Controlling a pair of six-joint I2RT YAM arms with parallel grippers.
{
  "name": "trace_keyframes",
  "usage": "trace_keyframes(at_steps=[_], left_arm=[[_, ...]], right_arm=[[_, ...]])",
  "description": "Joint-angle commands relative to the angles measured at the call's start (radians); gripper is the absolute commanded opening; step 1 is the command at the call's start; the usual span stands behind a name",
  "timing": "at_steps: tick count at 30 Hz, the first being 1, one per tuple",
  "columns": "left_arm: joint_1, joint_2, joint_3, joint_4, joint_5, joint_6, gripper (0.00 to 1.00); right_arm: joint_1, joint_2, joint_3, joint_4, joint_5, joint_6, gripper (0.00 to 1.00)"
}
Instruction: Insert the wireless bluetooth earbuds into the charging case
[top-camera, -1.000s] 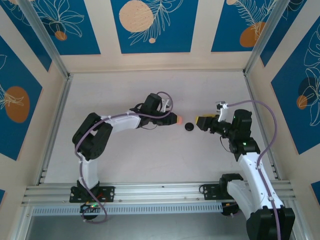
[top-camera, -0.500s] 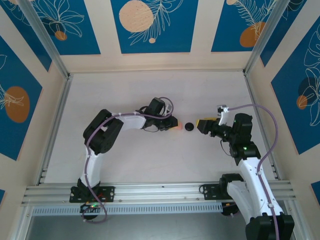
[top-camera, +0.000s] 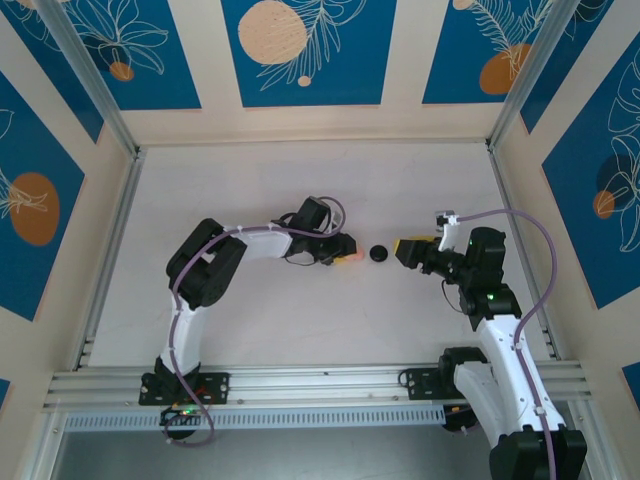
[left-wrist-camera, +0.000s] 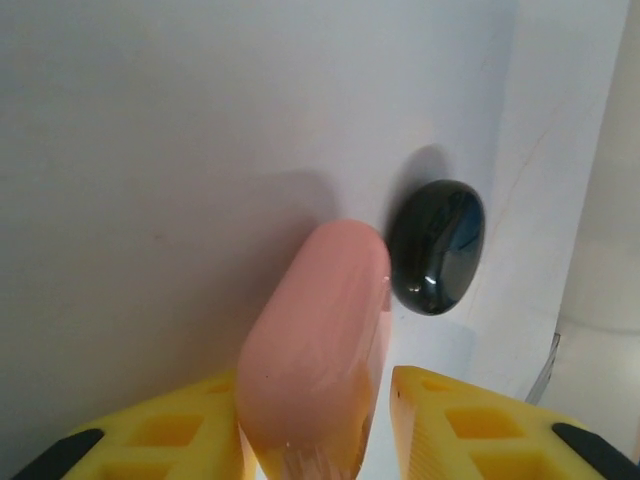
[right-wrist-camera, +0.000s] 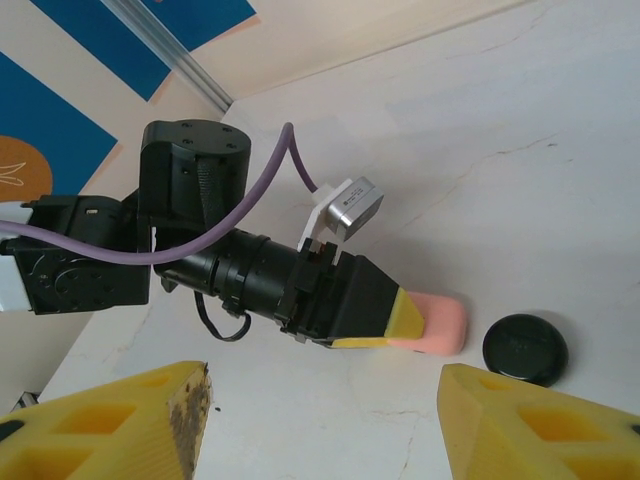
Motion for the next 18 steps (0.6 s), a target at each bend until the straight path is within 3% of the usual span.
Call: trace_keyframes(at_steps=[1,12,18], left_arm=[[0.004,-0.020,0.031,-0.087,-0.023,0.043,0.39],[0.073,-0.111,0.029,-0.255,-0.085,0.181,0.49],[0.129,-0.246,0.045,-0.399,-0.197,0.341,0.55]], right_arm=[[-0.006,-0.005,-0.010,-0.007,-0.011,-0.007,0.63],[-0.006,0.016,-0.011,0.041,-0.015,0.024,0.65],[-0.005,0.061,-0.004,0.085,0.006,0.016,0.68]])
